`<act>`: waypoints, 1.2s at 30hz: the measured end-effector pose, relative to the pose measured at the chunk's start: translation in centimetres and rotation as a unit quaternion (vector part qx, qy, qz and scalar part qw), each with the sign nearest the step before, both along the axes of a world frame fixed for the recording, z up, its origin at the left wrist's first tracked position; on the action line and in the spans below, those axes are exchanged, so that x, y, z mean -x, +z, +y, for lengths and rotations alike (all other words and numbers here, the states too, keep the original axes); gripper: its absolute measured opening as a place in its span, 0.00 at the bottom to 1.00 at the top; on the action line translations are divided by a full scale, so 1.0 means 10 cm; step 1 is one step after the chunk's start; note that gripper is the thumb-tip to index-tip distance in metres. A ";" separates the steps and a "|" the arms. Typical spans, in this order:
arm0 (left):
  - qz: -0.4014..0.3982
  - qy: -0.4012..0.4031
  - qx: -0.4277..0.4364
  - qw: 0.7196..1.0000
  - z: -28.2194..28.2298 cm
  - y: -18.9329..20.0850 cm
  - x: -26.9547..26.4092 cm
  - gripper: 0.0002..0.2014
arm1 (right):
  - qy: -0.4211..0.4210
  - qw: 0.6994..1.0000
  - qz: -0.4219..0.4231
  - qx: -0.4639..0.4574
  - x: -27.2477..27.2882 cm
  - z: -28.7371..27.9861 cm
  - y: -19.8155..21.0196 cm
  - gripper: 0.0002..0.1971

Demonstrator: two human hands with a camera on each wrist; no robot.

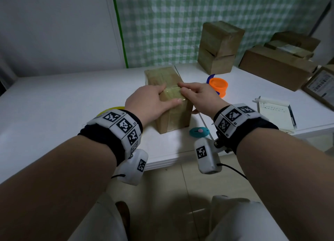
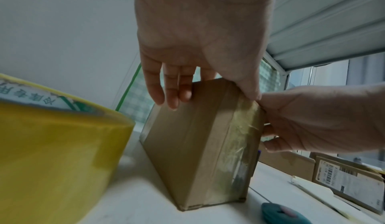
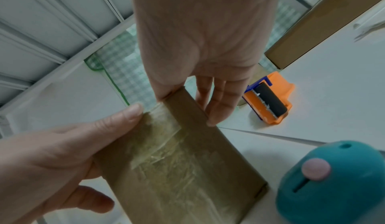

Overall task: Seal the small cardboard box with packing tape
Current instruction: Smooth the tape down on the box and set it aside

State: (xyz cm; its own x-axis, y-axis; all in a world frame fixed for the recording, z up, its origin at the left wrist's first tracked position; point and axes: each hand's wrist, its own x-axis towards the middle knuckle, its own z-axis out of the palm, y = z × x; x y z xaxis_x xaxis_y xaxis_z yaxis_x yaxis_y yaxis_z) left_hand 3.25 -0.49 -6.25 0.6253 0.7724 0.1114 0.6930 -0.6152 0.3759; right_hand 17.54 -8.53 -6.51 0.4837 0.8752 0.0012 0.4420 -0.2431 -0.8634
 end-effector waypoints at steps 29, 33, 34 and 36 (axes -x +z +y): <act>0.141 0.026 -0.210 0.967 -0.10 -0.08 -0.19 0.45 | 0.021 0.999 0.012 0.032 -0.02 -0.08 -0.01 0.22; 0.164 0.009 -0.252 0.954 -0.13 -0.14 -0.16 0.44 | 0.024 0.999 0.010 0.035 -0.02 -0.10 0.00 0.23; 0.165 0.005 -0.259 0.952 -0.15 -0.15 -0.16 0.44 | 0.027 0.999 0.005 0.037 -0.02 -0.11 0.01 0.23; 0.184 0.000 -0.271 0.945 -0.16 -0.13 -0.15 0.46 | 0.033 0.998 0.000 0.047 -0.01 -0.12 0.03 0.23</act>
